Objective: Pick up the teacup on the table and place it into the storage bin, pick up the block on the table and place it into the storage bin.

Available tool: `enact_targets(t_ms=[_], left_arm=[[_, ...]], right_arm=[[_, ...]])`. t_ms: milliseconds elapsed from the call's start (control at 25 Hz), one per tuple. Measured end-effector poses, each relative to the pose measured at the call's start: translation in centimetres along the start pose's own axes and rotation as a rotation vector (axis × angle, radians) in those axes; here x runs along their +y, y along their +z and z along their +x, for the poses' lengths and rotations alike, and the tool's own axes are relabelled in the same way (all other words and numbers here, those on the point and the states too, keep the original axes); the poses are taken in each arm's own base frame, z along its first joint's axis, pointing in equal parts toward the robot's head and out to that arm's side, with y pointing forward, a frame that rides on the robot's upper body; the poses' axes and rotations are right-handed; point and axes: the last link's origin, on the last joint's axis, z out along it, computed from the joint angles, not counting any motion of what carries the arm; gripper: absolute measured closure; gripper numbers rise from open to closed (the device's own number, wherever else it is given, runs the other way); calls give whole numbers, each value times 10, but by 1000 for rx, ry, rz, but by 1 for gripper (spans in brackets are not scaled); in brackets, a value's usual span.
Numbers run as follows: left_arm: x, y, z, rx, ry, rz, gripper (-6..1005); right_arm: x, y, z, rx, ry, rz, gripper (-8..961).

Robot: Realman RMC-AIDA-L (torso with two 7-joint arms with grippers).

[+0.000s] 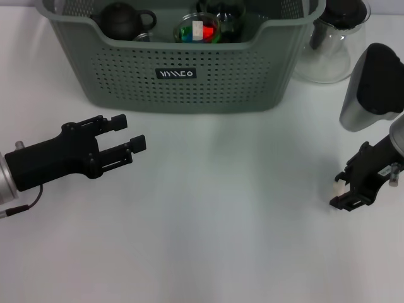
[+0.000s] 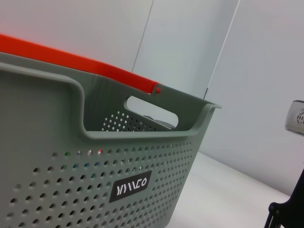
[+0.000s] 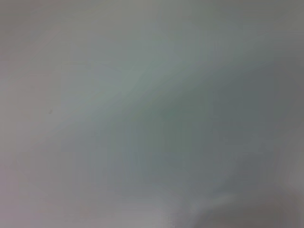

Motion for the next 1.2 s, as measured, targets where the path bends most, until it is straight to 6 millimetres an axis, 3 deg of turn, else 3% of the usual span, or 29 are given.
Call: enact_targets(t_ms=[200, 400, 560, 680, 840, 1200], left_arm=[[0, 0, 0, 0, -1, 0, 294], [0, -2, -2, -1, -5, 4, 294], [1, -2, -2, 0, -6, 5, 294], [1, -2, -2, 0, -7, 6, 293], [0, -2, -2, 0, -5, 4, 293], [2, -1, -3, 2, -11, 3, 293]], right_arm=[[-1, -1, -2, -16, 10, 1, 475], [-5, -17, -3, -82, 30, 13, 500], [1, -53, -12, -298, 2, -55, 506], [3, -96, -23, -565, -39, -75, 507], [-2, -126, -51, -769, -68, -41, 508], [-38, -137, -164, -814, 144, 193, 506]])
